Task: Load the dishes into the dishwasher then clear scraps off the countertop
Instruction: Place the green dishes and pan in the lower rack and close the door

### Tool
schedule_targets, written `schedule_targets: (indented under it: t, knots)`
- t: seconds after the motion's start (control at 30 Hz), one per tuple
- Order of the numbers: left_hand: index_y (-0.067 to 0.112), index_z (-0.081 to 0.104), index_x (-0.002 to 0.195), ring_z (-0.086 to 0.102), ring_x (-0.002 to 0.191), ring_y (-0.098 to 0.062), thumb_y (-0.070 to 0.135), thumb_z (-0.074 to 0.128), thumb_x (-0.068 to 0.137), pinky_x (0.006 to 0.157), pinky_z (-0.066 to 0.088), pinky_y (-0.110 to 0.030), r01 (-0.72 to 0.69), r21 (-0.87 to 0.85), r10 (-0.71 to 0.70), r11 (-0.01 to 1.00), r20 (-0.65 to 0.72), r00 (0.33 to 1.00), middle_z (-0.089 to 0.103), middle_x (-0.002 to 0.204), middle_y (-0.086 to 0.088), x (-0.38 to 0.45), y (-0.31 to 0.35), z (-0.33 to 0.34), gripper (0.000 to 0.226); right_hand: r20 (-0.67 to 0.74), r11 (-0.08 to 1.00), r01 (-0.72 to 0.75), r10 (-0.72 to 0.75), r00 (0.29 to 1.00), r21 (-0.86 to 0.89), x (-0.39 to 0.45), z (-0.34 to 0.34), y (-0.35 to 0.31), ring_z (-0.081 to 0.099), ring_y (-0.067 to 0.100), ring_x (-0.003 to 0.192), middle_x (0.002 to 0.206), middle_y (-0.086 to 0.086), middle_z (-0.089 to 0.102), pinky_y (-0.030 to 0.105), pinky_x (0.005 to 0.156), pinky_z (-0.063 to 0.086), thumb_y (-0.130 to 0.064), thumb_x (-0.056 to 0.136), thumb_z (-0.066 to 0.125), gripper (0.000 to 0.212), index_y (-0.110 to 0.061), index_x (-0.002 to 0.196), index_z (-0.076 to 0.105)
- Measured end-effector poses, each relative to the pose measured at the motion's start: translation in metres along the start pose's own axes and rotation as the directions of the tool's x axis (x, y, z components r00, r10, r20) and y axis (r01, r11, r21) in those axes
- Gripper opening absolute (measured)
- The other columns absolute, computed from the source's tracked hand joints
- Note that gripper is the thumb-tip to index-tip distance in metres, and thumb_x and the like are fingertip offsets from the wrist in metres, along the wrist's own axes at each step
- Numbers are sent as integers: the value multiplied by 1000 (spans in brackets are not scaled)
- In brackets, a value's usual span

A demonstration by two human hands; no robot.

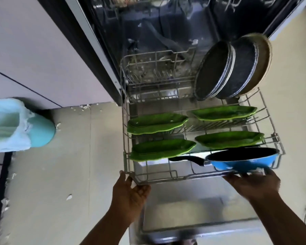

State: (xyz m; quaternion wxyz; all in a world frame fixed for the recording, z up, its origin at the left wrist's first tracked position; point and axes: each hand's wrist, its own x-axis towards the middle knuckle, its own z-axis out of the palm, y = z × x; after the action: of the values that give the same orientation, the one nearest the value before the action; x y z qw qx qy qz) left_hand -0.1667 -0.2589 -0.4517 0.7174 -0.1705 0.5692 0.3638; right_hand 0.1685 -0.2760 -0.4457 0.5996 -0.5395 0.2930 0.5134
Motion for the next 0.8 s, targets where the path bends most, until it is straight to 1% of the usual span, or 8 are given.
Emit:
schedule_targets:
  t: [0.17, 0.3, 0.4, 0.47, 0.57, 0.63, 0.7, 0.8]
  knots:
    - [11, 56, 103, 61, 89, -36, 50, 51, 89, 73, 56, -46, -90, -17, 92, 996, 106, 990, 60, 101, -22, 32, 40, 46, 41, 65, 999, 49, -49, 997, -4, 19, 75, -12, 54, 42, 115, 130, 20, 53, 65, 98, 36, -43, 92, 42, 53, -11, 133, 49]
    - [7, 51, 124, 55, 118, -39, 47, 57, 85, 88, 47, -57, -150, -87, 166, 985, 211, 963, 52, 128, -26, 61, 79, 89, 56, 172, 998, 58, -50, 984, -41, 45, 134, -22, 52, 45, 117, 126, 21, 53, 63, 90, 42, -48, 90, 40, 58, -11, 134, 47]
    - [7, 41, 137, 53, 115, -35, 48, 53, 91, 89, 48, -51, -237, -83, 250, 968, 249, 936, 48, 130, -24, 84, 109, 126, 63, 266, 994, 83, -63, 962, -64, 61, 183, -28, 53, 38, 120, 122, 16, 57, 55, 105, 37, -50, 91, 37, 53, -13, 126, 52]
    - [9, 48, 127, 56, 97, -29, 45, 53, 92, 96, 48, -40, -307, -82, 318, 948, 272, 908, 53, 115, -20, 93, 125, 152, 51, 339, 992, 104, -75, 938, -70, 72, 213, -31, 56, 33, 118, 123, 13, 59, 51, 105, 39, -52, 90, 38, 55, -13, 126, 54]
    - [13, 55, 83, 56, 68, -21, 43, 49, 96, 79, 47, -33, -433, -7, 412, 901, 323, 852, 58, 72, -8, 102, 148, 185, 33, 401, 970, 158, -72, 913, -185, 90, 243, -38, 61, 35, 109, 132, 14, 54, 50, 88, 52, -56, 86, 47, 60, -14, 129, 52]
    - [15, 53, 78, 58, 70, -24, 43, 46, 97, 72, 49, -31, -517, 57, 468, 854, 351, 811, 53, 72, -7, 111, 166, 199, 35, 480, 933, 210, -47, 876, -291, 101, 256, -45, 62, 36, 107, 136, 12, 51, 45, 81, 54, -53, 81, 53, 64, -15, 133, 50]
    - [16, 52, 80, 58, 74, -26, 43, 46, 96, 74, 50, -32, -571, 105, 504, 814, 361, 785, 49, 80, -10, 119, 182, 208, 32, 574, 876, 276, 1, 819, -395, 101, 266, -49, 67, 36, 101, 127, 9, 57, 41, 80, 55, -51, 82, 51, 60, -14, 130, 51]
    - [21, 53, 92, 51, 81, -24, 44, 43, 96, 78, 47, -32, -624, 121, 540, 772, 393, 744, 48, 85, -10, 120, 200, 219, 26, 605, 822, 344, 0, 796, -453, 95, 276, -54, 68, 39, 95, 116, 4, 58, 41, 80, 53, -44, 91, 48, 28, -19, 103, 50]
